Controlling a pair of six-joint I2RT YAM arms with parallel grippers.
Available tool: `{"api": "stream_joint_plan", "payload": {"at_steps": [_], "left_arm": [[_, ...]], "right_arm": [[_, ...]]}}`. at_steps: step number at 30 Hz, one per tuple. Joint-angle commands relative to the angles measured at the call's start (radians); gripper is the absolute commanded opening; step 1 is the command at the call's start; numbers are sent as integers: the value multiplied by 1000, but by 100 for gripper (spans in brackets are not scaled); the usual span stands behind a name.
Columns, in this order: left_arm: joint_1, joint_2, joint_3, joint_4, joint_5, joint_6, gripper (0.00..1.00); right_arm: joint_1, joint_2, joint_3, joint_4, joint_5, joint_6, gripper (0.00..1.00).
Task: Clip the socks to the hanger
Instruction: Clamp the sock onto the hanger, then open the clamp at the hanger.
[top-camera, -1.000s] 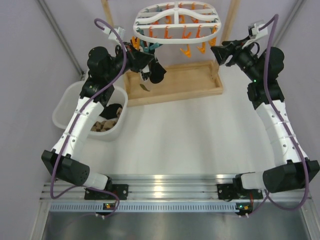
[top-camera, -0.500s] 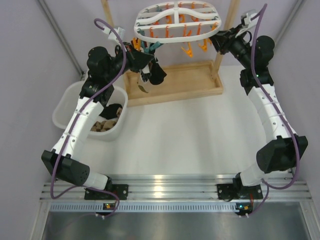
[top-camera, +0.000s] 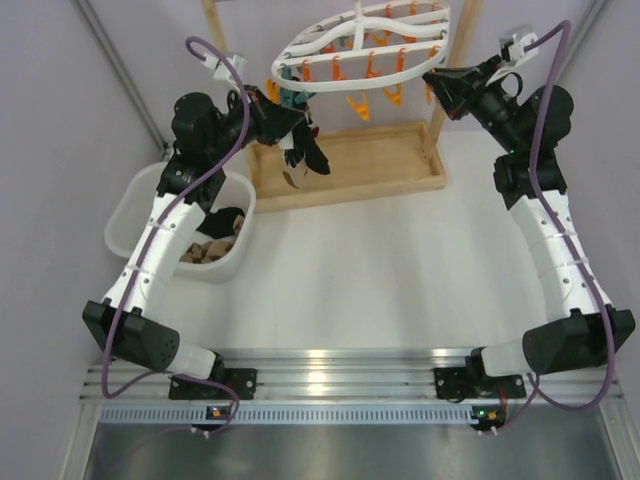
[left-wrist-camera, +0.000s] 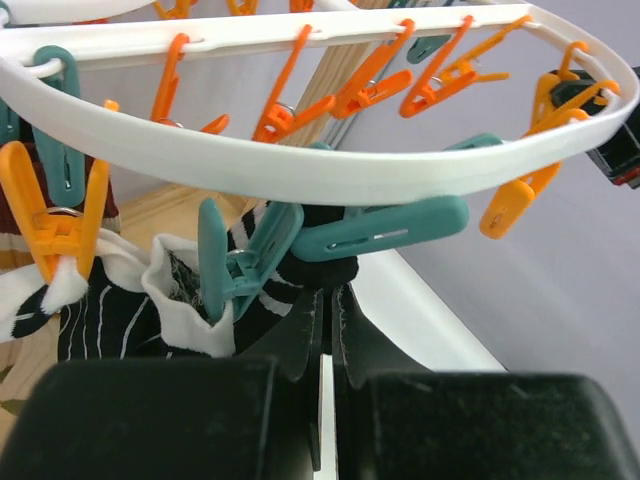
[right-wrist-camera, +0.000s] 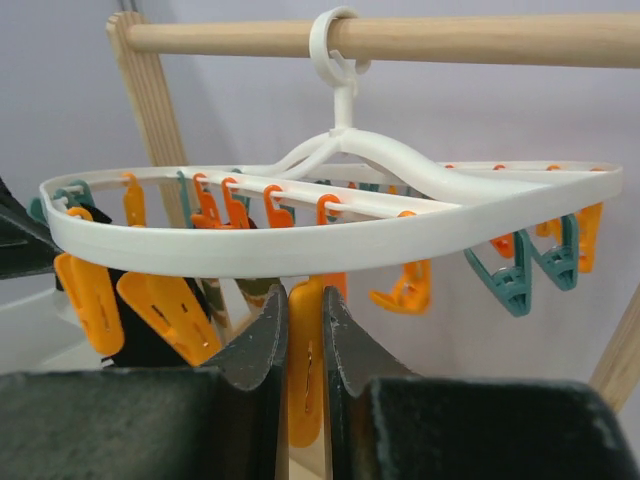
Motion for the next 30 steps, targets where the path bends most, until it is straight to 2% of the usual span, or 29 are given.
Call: {"api": "stream_joint_plan", "payload": {"at_steps": [1,4,8,9,11,14,19,23,27,30], "left_arm": [[7,-10,36,25,-39,-15,0],[13,38,76,19,-53,-21,0],[17,34,56,62,-16,-44,19],[17,8,24,65,-8,-48,29],[16,-23,-12,100,-1,-47,34],[16,-92,-91,120,-4,-47,48],[16,-170,-178,152,45,14,54],[5,-203,-180,162,97,53,54],[-59,-183,-175,189,104,44,52],[-127,-144,-185,278,90,31,52]], "right_arm": [[10,-77,-12,1,-21,14,0],[28,-56,-3,2,-15,12,0],[35,-16,25,7,-11,32,0],[35,-5,33,5,-6,31,0],[33,-4,37,8,-5,34,0],[35,1,39,16,-11,42,0],[35,10,42,17,-23,45,0],[36,15,48,14,-28,46,0],[42,12,42,13,-29,48,0],[47,13,40,10,-31,52,0]]}}
